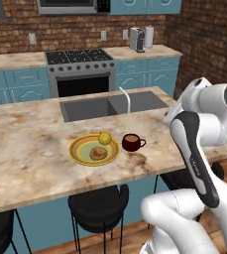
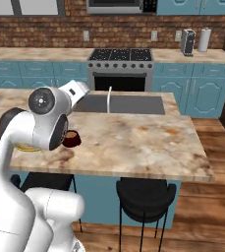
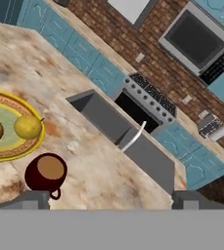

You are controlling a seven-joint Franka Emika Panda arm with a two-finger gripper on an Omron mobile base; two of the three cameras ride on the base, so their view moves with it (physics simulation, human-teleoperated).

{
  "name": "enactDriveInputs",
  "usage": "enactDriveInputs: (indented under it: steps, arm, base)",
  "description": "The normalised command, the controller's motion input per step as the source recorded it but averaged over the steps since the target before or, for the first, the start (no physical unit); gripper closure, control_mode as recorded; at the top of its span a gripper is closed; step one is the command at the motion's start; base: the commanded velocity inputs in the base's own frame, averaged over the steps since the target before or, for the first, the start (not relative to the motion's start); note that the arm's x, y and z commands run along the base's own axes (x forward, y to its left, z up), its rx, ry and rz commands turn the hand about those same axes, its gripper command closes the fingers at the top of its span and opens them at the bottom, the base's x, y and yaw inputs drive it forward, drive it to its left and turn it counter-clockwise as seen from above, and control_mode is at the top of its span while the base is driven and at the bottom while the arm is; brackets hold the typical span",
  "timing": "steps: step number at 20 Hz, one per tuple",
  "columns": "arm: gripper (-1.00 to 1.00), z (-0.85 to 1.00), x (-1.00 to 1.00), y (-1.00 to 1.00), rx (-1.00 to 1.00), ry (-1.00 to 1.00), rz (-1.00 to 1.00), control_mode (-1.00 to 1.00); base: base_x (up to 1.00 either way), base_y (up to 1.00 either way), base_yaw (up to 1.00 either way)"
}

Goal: Pick up the brewed coffee from the coffee machine and place it next to the breakfast plate on the dining counter.

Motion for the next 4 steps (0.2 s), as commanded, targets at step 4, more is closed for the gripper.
enactDriveInputs:
  steps: [4]
  arm:
    - [-1.0,0.19,-0.27,-0.17,0.0,0.01,0.0,-1.0]
  base:
    - [0.0,0.0,0.0]
